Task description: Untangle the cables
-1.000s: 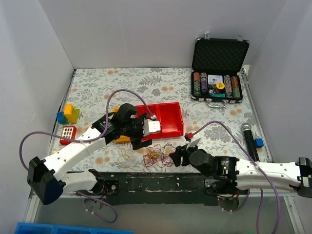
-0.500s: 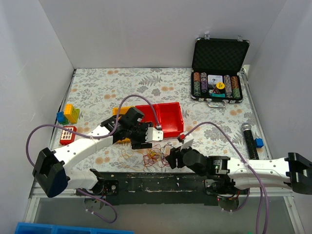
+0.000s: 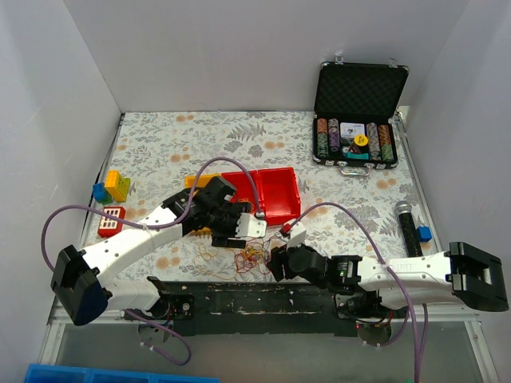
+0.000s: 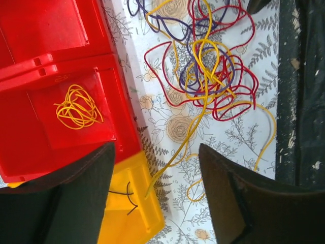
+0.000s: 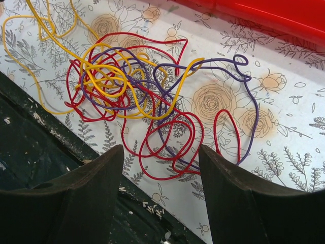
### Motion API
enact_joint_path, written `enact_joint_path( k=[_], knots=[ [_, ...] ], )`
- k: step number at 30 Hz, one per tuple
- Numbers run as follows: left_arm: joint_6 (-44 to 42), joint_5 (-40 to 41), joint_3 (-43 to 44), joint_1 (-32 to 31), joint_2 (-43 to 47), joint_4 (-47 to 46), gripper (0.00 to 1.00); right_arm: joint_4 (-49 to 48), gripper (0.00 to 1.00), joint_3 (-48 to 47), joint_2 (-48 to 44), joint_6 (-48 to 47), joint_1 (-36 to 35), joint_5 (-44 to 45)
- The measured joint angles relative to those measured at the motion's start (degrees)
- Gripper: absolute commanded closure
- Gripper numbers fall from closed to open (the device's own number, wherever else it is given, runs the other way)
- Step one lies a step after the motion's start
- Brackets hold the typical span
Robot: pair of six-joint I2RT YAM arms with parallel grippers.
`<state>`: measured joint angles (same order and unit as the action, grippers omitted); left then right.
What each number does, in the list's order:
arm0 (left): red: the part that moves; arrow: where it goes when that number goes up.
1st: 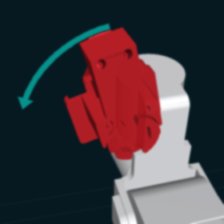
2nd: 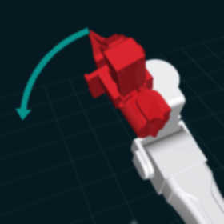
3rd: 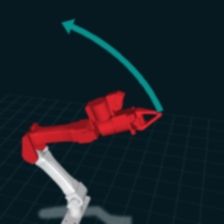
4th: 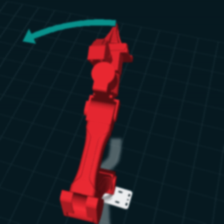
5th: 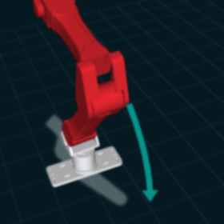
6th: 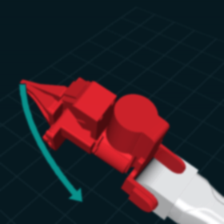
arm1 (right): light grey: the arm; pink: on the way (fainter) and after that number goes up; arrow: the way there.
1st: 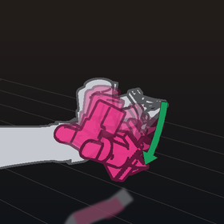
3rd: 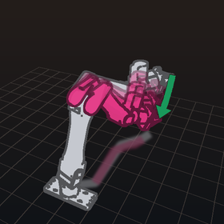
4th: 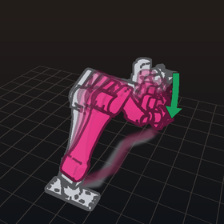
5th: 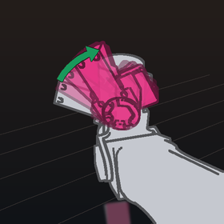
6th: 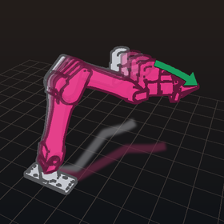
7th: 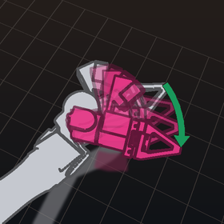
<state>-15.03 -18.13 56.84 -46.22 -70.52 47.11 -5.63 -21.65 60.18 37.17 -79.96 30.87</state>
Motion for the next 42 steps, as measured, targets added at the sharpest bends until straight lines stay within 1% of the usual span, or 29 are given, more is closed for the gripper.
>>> enact_joint_path(
  k=[1,2,3,5,7,8,12,14,16,20,23,24,25,32,35,39,42],
  knots=[
    [-0.46,0.44,-0.37,-0.15,0.00,-0.13,0.44,-0.31,0.32,0.00,0.57,-0.04,0.00,-0.07],
    [-0.90,0.83,-0.87,-0.31,0.00,-0.31,0.50,-0.55,0.32,-0.02,1.14,-0.07,0.00,-0.22],
    [-1.62,1.55,-1.84,-0.52,0.00,-0.63,0.57,-0.63,0.32,-0.02,1.68,-0.11,0.00,-0.33],
    [-2.43,3.02,-3.69,-0.81,0.00,-1.25,0.77,-0.79,0.32,-0.15,2.78,-0.28,0.00,-0.61],
    [-3.48,4.92,-5.53,-1.09,-0.07,-2.10,0.93,-1.07,0.32,-0.50,3.82,-0.55,0.00,-0.90],
    [-3.39,5.75,-5.84,-1.22,-0.11,-2.45,1.00,-1.18,0.32,-0.79,4.37,-0.74,0.00,-1.01],
    [-2.47,7.54,-4.98,-1.68,-0.50,-4.15,1.00,-3.02,0.37,-1.79,7.19,-1.20,0.00,-1.09],
    [-1.18,7.69,-3.23,-1.90,-0.59,-4.22,1.00,-3.80,0.41,-1.95,8.70,-1.33,0.00,-1.07],
    [0.61,7.61,-0.35,-1.92,-0.59,-3.93,1.00,-4.20,0.48,-1.97,10.32,-1.33,0.00,-1.05],
    [5.11,5.90,7.04,-1.92,0.11,-2.51,1.00,-4.85,0.67,-1.97,13.09,-0.94,0.00,-1.05],
    [8.20,3.80,12.15,-1.92,1.90,-0.35,1.00,-5.38,0.89,-1.86,14.03,0.07,0.00,-1.01],
    [9.09,3.10,13.60,-1.92,2.64,0.39,1.00,-5.60,0.95,-1.77,14.21,0.46,0.02,-1.01],
    [9.97,2.40,14.93,-1.92,3.32,1.22,1.00,-5.86,0.99,-1.53,14.27,1.01,0.02,-0.92],
    [14.10,0.26,24.68,-1.92,5.09,6.73,1.00,-5.64,0.99,-0.72,13.73,6.01,0.02,0.20],
    [15.58,0.48,28.50,-1.92,5.11,7.34,1.00,-1.22,0.99,-0.63,11.54,9.88,0.00,0.92],
    [17.03,2.23,31.76,-1.92,5.70,4.83,1.00,5.46,0.99,-0.63,8.52,15.61,0.00,1.90],
    [18.23,5.20,33.24,-1.92,6.80,-0.02,1.00,10.16,0.99,-0.66,6.56,20.68,0.00,2.56]
  ],
)
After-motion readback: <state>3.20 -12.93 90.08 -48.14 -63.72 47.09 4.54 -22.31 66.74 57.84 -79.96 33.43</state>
